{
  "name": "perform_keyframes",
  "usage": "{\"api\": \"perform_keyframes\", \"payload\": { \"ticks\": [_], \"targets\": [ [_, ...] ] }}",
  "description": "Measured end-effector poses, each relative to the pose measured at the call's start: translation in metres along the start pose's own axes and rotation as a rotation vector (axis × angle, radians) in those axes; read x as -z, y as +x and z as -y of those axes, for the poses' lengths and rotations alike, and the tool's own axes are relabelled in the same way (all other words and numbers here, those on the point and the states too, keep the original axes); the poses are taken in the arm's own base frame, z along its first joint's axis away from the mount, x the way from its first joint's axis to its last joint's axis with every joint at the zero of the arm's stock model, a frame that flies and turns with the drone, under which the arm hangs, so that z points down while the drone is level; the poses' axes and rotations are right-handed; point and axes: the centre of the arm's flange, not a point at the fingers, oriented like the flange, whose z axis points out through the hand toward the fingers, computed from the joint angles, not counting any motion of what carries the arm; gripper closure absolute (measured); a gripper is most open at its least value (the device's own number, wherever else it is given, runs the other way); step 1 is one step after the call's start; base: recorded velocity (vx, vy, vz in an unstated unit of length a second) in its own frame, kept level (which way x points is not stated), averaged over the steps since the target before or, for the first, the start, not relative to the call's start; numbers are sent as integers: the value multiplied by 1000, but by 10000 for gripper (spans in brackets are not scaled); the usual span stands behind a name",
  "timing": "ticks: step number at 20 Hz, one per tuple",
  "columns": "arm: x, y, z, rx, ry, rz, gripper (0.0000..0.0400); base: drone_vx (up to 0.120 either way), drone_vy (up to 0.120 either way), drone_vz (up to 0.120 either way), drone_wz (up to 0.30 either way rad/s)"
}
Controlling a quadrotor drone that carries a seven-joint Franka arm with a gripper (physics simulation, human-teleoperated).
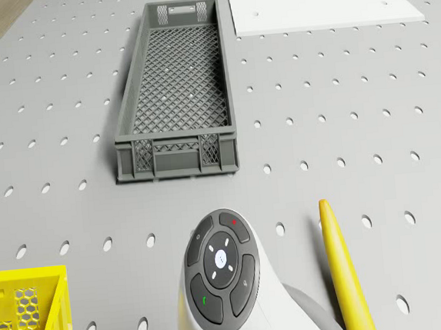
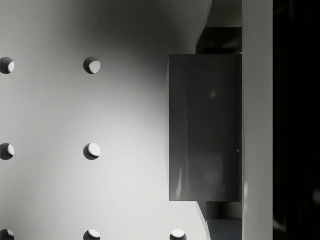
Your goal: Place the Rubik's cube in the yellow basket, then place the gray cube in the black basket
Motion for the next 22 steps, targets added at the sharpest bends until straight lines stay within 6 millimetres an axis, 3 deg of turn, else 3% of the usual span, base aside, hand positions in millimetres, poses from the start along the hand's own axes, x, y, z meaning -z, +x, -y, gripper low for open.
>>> {"api": "perform_keyframes", "payload": {
  "ticks": [7, 16, 19, 22],
  "targets": [
    [-1, 0, 0, 0, 0, 0, 140, 0, 0, 0, 0],
    [0, 0, 0, 0, 0, 0, 148, 0, 0, 0, 0],
    [8, 0, 0, 0, 0, 0, 149, 0, 0, 0, 0],
    [20, 0, 0, 0, 0, 0, 150, 0, 0, 120, 0]
  ]
}}
